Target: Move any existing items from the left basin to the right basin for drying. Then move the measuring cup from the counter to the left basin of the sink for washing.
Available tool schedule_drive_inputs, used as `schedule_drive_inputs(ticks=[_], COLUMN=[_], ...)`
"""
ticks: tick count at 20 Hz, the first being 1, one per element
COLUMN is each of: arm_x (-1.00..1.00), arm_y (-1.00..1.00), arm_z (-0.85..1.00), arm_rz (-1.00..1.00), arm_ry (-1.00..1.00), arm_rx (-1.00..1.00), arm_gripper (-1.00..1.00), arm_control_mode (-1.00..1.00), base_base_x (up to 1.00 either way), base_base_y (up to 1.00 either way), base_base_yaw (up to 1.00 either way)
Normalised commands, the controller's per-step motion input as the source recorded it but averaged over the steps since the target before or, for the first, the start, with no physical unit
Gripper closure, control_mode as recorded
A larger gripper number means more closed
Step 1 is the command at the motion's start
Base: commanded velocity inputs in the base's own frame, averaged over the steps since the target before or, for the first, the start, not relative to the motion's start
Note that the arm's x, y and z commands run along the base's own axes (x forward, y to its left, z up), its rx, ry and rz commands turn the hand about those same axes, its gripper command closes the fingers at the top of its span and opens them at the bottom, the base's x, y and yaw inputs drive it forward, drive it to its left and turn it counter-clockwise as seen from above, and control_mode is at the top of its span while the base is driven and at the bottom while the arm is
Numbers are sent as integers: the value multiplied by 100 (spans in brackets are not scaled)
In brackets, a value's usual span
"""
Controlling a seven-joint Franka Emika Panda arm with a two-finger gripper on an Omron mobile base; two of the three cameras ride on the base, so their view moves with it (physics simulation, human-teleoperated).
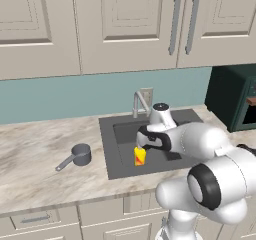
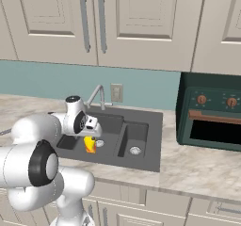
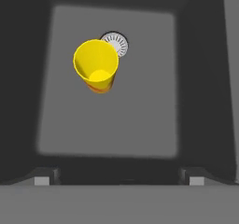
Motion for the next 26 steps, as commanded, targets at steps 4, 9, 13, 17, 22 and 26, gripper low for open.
schedule_drive_inputs(ticks=[4,9,13,17,22,26], arm_x=[7,7,3,6,10,14], arm_y=[0,0,0,0,0,0], arm_z=[-9,-7,-7,-5,-4,-3], arm_rz=[0,0,0,0,0,0], arm_ry=[0,0,0,0,0,0], arm_rx=[0,0,0,0,0,0], arm_gripper=[-100,-100,-100,-100,-100,-100], arm_control_mode=[-100,-100,-100,-100,-100,-100], base_base_x=[0,0,0,0,0,0], base_base_y=[0,0,0,0,0,0], base_base_yaw=[0,0,0,0,0,0])
